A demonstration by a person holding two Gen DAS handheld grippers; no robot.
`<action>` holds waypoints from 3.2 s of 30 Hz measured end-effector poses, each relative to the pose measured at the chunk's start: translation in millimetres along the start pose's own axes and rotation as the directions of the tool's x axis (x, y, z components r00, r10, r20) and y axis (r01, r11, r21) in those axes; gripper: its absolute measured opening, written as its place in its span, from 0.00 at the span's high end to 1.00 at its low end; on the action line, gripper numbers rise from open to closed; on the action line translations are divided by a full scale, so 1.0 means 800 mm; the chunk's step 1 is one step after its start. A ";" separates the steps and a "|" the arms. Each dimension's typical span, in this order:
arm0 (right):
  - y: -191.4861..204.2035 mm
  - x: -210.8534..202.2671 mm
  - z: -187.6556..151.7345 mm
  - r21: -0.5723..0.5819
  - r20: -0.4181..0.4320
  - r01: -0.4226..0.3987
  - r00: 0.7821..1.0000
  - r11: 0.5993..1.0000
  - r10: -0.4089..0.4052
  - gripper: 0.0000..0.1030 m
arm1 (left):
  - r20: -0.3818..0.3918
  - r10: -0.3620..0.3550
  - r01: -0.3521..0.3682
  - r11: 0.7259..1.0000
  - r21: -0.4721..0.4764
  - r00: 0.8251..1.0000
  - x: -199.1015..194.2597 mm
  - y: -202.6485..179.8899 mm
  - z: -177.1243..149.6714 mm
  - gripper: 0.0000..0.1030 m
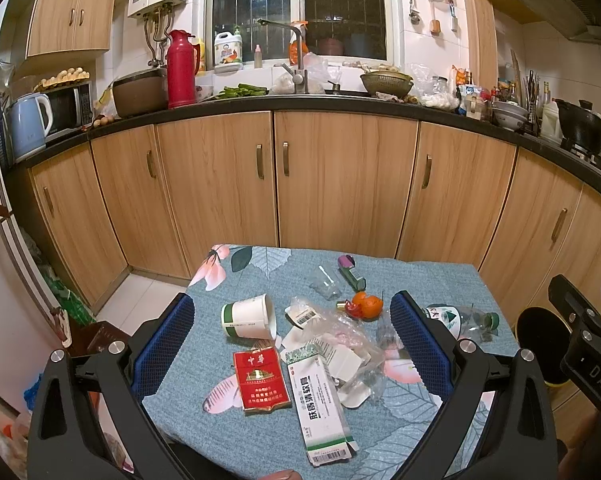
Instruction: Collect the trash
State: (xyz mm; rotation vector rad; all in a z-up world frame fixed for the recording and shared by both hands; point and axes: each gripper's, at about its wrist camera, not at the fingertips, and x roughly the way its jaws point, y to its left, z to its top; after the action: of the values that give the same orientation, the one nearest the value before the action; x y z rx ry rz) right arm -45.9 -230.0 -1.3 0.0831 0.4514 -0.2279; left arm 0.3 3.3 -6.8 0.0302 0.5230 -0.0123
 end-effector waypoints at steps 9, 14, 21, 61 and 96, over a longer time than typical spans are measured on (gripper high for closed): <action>0.000 0.001 0.000 -0.001 -0.001 0.000 1.000 1.000 0.000 0.03 | 0.000 0.001 -0.001 1.000 0.001 1.000 0.001 0.000 0.000 0.08; 0.000 0.001 0.000 -0.001 0.000 0.001 1.000 1.000 -0.001 0.03 | 0.000 0.000 0.000 1.000 0.001 1.000 0.001 0.000 0.000 0.08; -0.001 0.002 0.000 0.000 -0.003 -0.001 1.000 1.000 0.001 0.03 | -0.003 -0.001 0.001 1.000 0.005 1.000 0.003 0.001 -0.003 0.08; 0.002 0.237 -0.054 -0.395 -0.547 -0.603 0.760 0.693 0.350 0.03 | -0.406 0.054 -0.119 0.983 -0.137 0.912 0.155 0.136 -0.060 0.08; -0.126 0.215 -0.083 -0.221 -0.637 -0.668 0.651 0.710 0.414 0.37 | -0.669 -0.122 0.094 0.992 -0.079 0.733 0.201 -0.053 -0.181 0.33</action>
State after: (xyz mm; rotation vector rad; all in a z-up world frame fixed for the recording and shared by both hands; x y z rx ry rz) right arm 53.0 -353.9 -139.5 -0.1700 1.0242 0.5509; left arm 66.2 -34.8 -213.7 -0.0386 1.2627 -0.1097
